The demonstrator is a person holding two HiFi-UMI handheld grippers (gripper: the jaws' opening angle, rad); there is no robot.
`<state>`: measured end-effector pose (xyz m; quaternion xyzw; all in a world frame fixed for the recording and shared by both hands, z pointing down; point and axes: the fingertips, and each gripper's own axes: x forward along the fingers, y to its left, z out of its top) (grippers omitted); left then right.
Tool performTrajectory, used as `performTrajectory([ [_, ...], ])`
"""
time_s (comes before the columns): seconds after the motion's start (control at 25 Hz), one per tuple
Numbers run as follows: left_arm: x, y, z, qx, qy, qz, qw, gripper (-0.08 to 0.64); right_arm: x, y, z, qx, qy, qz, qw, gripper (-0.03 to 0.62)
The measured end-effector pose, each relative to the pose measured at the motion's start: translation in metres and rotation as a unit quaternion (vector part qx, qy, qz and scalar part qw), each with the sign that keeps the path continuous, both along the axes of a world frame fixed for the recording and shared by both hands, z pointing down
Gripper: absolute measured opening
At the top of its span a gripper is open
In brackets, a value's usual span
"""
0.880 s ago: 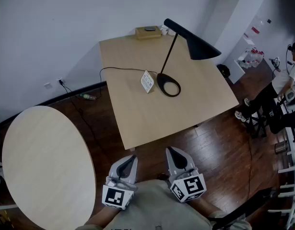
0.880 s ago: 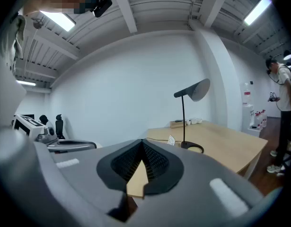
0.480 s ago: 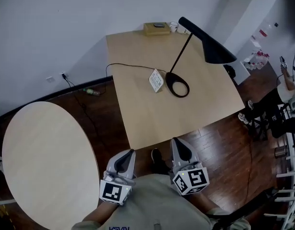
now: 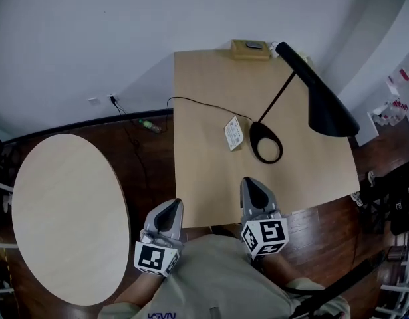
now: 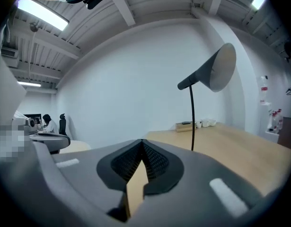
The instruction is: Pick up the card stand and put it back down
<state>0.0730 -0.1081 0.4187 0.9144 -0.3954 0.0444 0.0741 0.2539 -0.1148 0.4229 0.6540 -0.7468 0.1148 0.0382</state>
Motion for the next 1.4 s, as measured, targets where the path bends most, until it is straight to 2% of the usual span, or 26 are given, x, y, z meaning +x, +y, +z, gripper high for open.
performTrajectory([
  [0.16, 0.021, -0.022, 0.007, -0.008, -0.018, -0.041, 0.9990, 0.003, 0.033, -0.049, 0.027, -0.015, 0.002, -0.025, 1.000, 0.000],
  [0.24, 0.030, -0.028, 0.013, -0.016, -0.025, -0.053, 0.9981, 0.003, 0.048, -0.073, 0.045, -0.026, 0.003, -0.038, 0.999, 0.024],
  [0.36, 0.041, -0.032, 0.018, -0.024, -0.025, -0.062, 0.9975, 0.005, 0.068, -0.108, 0.079, -0.051, 0.008, -0.050, 0.997, 0.061],
  [0.52, 0.044, -0.038, 0.019, -0.030, -0.027, -0.075, 0.9964, 0.005, 0.088, -0.146, 0.137, -0.105, 0.010, -0.040, 0.994, 0.098],
  [0.72, 0.039, -0.044, 0.022, -0.041, -0.043, -0.078, 0.9952, 0.005, 0.094, -0.179, 0.185, -0.147, -0.005, -0.041, 0.988, 0.133],
  [0.8, 0.034, -0.047, 0.023, -0.043, -0.046, -0.086, 0.9943, 0.005, 0.097, -0.187, 0.197, -0.155, -0.013, -0.036, 0.987, 0.126],
  [0.92, 0.027, -0.048, 0.024, -0.040, -0.050, -0.083, 0.9945, 0.005, 0.101, -0.193, 0.205, -0.156, -0.023, -0.023, 0.987, 0.040],
  [0.96, 0.024, -0.048, 0.023, -0.039, -0.049, -0.085, 0.9944, 0.005, 0.102, -0.194, 0.205, -0.154, -0.025, -0.020, 0.988, 0.032],
  [1.4, -0.006, -0.052, 0.027, -0.044, -0.037, -0.086, 0.9947, 0.003, 0.081, -0.183, 0.188, -0.149, -0.029, -0.019, 0.988, 0.013],
])
